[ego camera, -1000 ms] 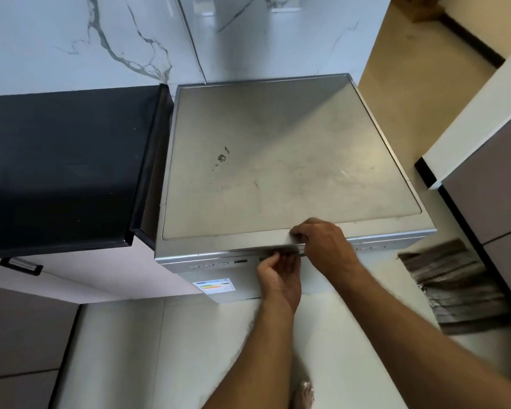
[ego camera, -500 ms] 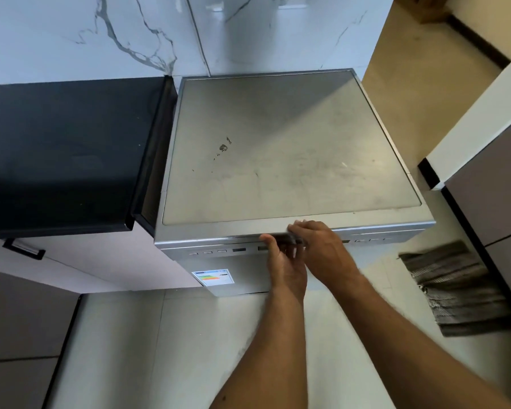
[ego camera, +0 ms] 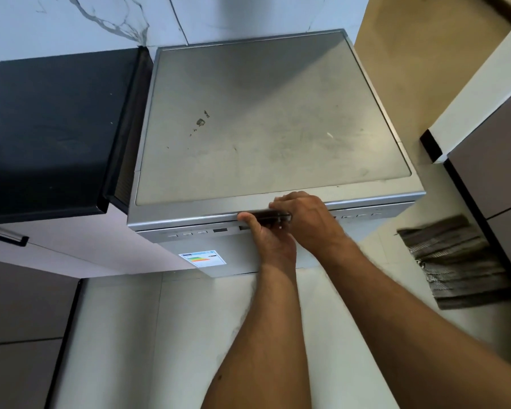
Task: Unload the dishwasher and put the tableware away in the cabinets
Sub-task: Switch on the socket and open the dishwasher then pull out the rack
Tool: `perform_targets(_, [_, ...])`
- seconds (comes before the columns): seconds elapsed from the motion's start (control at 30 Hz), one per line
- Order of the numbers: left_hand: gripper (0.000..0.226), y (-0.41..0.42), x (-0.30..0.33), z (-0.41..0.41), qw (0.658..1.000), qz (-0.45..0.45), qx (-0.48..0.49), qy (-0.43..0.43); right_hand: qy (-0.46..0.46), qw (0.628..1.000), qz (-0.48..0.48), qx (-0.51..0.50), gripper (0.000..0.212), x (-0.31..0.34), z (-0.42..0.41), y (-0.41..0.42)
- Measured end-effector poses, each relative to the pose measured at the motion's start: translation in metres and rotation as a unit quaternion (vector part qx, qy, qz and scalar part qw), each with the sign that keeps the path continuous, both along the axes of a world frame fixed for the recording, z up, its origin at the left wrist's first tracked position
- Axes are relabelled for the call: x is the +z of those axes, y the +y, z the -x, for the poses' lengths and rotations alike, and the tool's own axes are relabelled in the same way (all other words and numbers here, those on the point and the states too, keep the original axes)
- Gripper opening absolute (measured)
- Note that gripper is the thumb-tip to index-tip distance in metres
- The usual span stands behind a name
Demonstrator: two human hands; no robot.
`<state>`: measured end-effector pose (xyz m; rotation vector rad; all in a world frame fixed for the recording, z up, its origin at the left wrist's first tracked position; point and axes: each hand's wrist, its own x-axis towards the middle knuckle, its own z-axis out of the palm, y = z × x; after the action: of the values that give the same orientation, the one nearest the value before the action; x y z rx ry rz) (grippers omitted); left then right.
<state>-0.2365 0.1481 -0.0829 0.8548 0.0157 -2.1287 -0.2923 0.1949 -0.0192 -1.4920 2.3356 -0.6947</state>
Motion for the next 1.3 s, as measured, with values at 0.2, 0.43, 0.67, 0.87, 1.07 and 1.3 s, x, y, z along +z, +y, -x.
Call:
perform_targets(0.2, [0.073, 0.003, 0.0, 0.004, 0.999, -0.017, 0.011, -0.034, -0.021, 1.0, -0.015, 0.013, 0.045, 0.007, 0.005, 0.001])
perform_targets(0.43, [0.062, 0.034, -0.004, -0.022, 0.976, -0.046, -0.008, -0.211, -0.01, 1.0, -0.02, 0.0, 0.057, 0.003, -0.003, 0.005])
perform_targets(0.67, [0.065, 0.029, -0.008, -0.046, 0.968, -0.017, -0.115, -0.222, 0.049, 0.999, 0.01, 0.006, 0.056, -0.014, -0.019, 0.016])
perform_targets(0.87, [0.047, 0.022, -0.003, -0.07, 0.949, -0.06, -0.109, -0.289, 0.14, 0.987, 0.042, -0.066, 0.035, -0.066, -0.02, 0.068])
perform_targets(1.07, [0.035, 0.029, 0.025, -0.072, 0.815, 0.195, -0.038, -0.545, 0.089, 0.992, 0.025, -0.088, 0.027, -0.056, -0.012, 0.06])
perform_targets(1.3, [0.018, -0.022, -0.004, -0.103, 0.358, 0.613, -0.177, -0.682, 0.023, 0.988, 0.019, -0.151, 0.021, -0.044, -0.003, 0.048])
